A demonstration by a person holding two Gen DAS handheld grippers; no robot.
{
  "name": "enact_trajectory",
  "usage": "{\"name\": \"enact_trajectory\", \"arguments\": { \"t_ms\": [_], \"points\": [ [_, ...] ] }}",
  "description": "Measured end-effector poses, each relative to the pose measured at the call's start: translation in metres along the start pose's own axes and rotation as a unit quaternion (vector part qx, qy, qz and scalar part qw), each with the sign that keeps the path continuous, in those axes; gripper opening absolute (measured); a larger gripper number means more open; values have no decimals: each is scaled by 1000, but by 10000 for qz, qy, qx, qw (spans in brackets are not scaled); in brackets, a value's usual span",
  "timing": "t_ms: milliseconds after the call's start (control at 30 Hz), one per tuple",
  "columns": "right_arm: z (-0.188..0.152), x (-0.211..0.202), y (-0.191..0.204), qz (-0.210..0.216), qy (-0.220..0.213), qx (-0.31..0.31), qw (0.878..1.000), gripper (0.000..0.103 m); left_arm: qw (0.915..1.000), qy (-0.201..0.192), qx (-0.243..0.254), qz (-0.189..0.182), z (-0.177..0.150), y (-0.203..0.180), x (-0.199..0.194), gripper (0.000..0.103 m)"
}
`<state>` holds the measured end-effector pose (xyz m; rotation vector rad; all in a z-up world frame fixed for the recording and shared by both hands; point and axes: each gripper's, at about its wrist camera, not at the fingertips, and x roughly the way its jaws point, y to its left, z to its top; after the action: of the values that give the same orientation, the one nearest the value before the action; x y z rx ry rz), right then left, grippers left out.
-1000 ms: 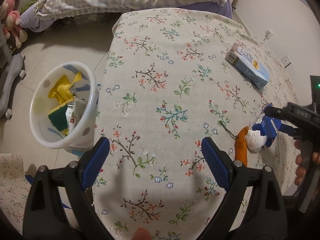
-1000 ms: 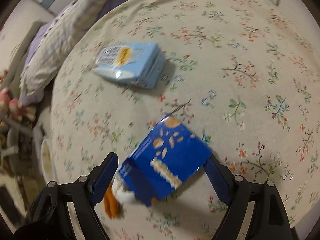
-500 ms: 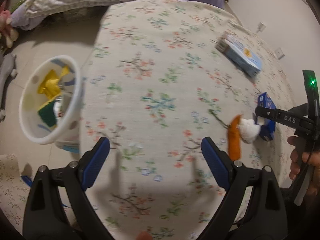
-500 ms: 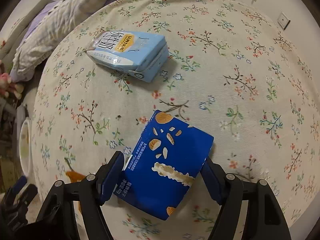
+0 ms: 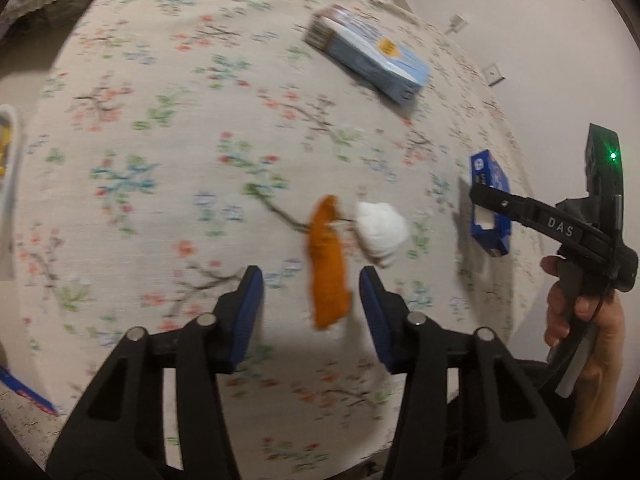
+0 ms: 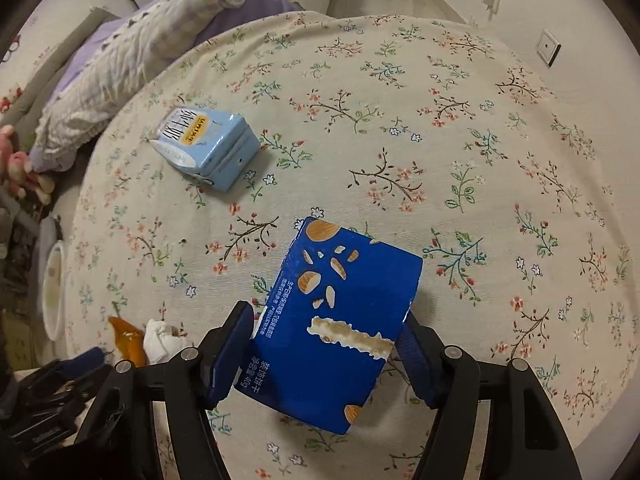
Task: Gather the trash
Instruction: 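Grasp the orange peel with the left gripper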
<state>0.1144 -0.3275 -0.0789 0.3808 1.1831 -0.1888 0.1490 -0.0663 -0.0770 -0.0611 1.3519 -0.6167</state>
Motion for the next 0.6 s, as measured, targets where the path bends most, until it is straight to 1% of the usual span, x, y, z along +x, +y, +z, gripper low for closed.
{"name": "enact_trajectory", "arguments": {
  "t_ms": [33,67,167,233,300,400,500,600],
  "points": [
    [-1,-2,-4,2,-2,-10,10000,71,10000,13,32,-23,0,-3,2,44],
    [-2,-3,-7,-3,3,-33,10000,71,10000,36,91,-5,1,-9,5,43],
    [-7,-3,-10,-28,15,-143,9999,71,9997,99,174,126,2,-18,14,37],
    [-8,-3,-8,-61,-2,-249,9997,71,9995,143,172,224,3,-20,20,28],
    [-8,0,-2,-102,-15,-354,9993,71,9992,108,182,341,4,-21,21,21],
    [-8,2,2,-115,-8,-484,9988,71,9992,32,152,378,6,-19,21,17],
    [-7,3,8,-84,-5,-558,9984,71,9987,-89,134,476,7,-12,15,16],
    [-4,3,17,-73,-47,-644,9979,71,9988,-195,51,438,8,-2,5,15]
  ]
}}
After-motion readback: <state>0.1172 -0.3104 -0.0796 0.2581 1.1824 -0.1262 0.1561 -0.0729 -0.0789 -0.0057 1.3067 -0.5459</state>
